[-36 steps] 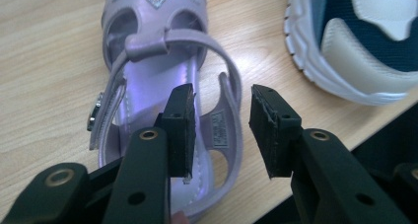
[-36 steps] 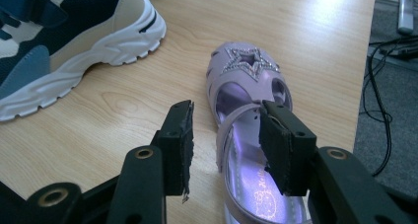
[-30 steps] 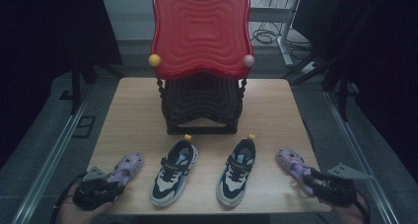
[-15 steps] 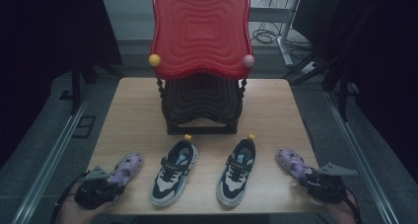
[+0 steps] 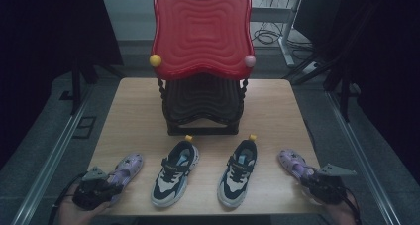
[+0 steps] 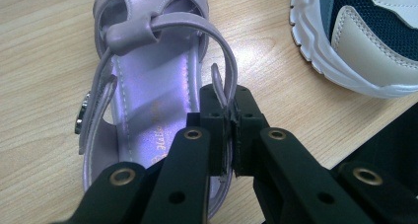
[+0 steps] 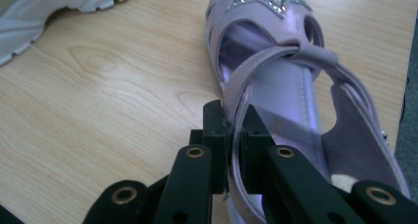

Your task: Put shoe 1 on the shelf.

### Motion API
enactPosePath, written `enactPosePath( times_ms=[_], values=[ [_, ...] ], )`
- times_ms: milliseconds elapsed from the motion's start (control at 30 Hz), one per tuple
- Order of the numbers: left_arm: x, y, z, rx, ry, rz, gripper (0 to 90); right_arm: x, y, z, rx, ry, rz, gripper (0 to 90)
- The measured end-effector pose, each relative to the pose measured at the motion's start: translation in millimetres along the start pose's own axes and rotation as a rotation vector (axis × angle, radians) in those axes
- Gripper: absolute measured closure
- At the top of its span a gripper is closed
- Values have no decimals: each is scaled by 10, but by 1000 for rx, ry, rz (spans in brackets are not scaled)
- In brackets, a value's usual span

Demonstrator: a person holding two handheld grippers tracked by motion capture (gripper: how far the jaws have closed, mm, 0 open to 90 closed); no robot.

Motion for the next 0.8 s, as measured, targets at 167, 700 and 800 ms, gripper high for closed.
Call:
enactPosePath(
  times_ms=[167, 700, 800],
  values=[
    [-46, 39, 21, -5, -13, -11, 869, 0, 12, 21, -4, -17, 0, 854],
    [-237, 152, 88, -56, -121, -22, 869, -159, -64, 74, 97, -172, 7, 848],
    [-270, 145, 115, -63, -147, -14, 869, -188, -60, 94, 98, -195, 3, 848]
  ],
)
Point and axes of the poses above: each handheld gripper's, and its own axes: x roughly forward along the jaws, z roughly out of its top, y roughly to its left, the point moved 1 cm from there along x, roughly forward along the jaws, and after that the axes turned 3 degrees about -y, right-handed, at the moved point
